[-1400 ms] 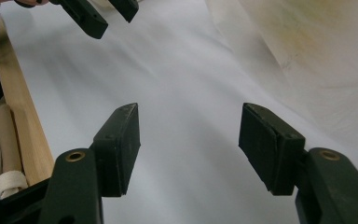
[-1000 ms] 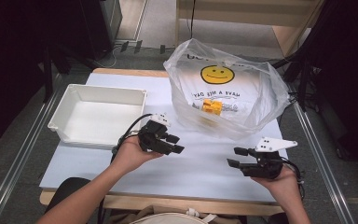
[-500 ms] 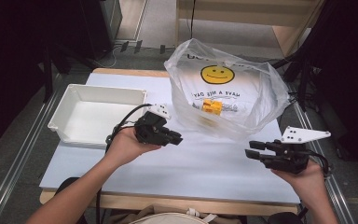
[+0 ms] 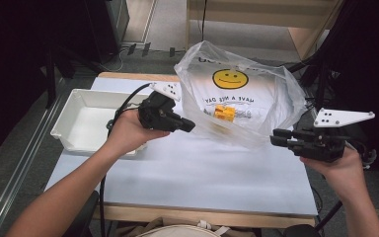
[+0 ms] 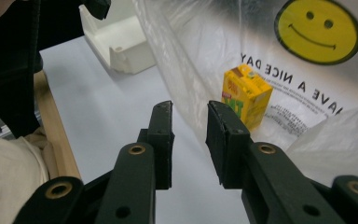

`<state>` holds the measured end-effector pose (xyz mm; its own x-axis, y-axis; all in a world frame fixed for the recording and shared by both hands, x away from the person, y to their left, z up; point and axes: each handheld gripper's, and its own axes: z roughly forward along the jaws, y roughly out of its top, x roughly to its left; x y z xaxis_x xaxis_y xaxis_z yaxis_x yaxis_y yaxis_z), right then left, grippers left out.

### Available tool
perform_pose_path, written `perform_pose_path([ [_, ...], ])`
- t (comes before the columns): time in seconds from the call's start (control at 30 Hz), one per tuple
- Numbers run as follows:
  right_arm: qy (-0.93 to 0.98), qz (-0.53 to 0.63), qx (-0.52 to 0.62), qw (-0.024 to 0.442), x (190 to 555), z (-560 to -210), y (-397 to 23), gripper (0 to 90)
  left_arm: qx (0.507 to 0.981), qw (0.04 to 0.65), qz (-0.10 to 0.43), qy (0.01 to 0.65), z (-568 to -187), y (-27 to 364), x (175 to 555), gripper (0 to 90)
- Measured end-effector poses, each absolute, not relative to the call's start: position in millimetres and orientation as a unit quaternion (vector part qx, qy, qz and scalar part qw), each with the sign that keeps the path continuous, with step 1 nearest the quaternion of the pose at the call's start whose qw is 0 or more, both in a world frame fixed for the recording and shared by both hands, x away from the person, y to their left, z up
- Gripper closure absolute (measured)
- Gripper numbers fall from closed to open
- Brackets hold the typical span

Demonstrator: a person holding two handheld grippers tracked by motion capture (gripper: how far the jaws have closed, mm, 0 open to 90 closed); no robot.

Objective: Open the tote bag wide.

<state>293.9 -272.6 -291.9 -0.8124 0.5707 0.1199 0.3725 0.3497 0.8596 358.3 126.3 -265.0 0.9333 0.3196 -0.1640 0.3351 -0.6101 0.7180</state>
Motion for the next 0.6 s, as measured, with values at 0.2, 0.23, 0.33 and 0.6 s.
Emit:
perform_pose_path([
  [0.2, 0.817, 0.494, 0.277, 0.109, 309, -275, -270, 78.1, 0.897, 0.409, 0.005, 0.170, -241, 120, 371, 89.0],
  [0.23, 0.818, 0.493, 0.277, 0.107, 311, -272, -269, 78.4, 0.897, 0.409, 0.004, 0.168, -237, 119, 373, 88.9],
  [0.33, 0.820, 0.487, 0.279, 0.112, 321, -264, -266, 80.7, 0.896, 0.413, 0.004, 0.165, -226, 114, 381, 88.8],
  [0.6, 0.822, 0.483, 0.276, 0.124, 344, -245, -257, 86.1, 0.898, 0.409, 0.015, 0.161, -204, 96, 402, 89.0],
])
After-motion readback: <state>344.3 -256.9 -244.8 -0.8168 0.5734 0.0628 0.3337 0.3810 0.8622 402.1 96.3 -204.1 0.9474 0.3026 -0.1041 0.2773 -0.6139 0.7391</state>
